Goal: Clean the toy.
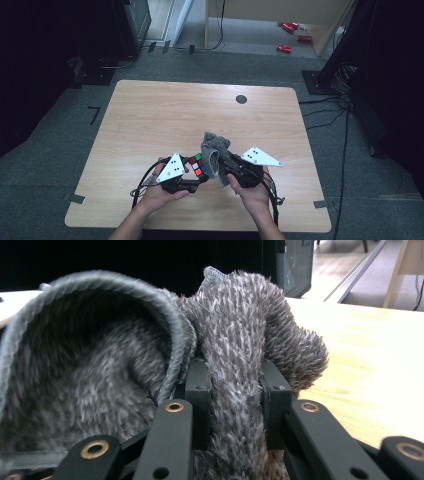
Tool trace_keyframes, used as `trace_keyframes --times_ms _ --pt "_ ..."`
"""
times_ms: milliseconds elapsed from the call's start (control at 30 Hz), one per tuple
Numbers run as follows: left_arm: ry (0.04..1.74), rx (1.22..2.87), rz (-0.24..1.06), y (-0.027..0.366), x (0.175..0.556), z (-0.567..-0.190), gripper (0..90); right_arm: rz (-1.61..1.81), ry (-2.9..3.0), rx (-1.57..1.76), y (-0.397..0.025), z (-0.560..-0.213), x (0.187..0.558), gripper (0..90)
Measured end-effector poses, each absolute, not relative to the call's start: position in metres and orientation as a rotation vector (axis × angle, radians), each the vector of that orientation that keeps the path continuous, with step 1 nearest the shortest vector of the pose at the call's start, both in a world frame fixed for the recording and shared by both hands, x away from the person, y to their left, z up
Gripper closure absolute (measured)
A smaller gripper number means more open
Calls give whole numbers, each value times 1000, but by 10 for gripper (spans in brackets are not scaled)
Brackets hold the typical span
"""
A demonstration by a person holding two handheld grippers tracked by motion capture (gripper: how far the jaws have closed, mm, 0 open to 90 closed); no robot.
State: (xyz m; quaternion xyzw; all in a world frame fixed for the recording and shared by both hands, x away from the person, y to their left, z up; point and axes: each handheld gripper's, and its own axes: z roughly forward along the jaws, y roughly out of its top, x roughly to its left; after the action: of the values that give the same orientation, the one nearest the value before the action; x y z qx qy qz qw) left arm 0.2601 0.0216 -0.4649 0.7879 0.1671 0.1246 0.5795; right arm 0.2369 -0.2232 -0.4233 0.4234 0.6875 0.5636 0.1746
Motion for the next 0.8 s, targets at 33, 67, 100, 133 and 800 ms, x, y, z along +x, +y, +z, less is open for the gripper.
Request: trace_keyframes --times_ms 33,67,100,133,800 --pt "394 1829 279 23 261 -463 352 1588 1952 1218 -224 -426 239 736" --pt "406 1816 266 25 261 -462 352 1562 1965 1240 -224 -431 241 736" --pt "416 1814 264 27 263 -461 352 1546 1974 1258 -224 -435 242 736" --pt "422 1820 273 28 264 -461 352 1541 1981 1273 -225 -437 243 737" --pt "471 1710 222 37 267 -455 352 1441 2051 1353 -226 -456 253 733"
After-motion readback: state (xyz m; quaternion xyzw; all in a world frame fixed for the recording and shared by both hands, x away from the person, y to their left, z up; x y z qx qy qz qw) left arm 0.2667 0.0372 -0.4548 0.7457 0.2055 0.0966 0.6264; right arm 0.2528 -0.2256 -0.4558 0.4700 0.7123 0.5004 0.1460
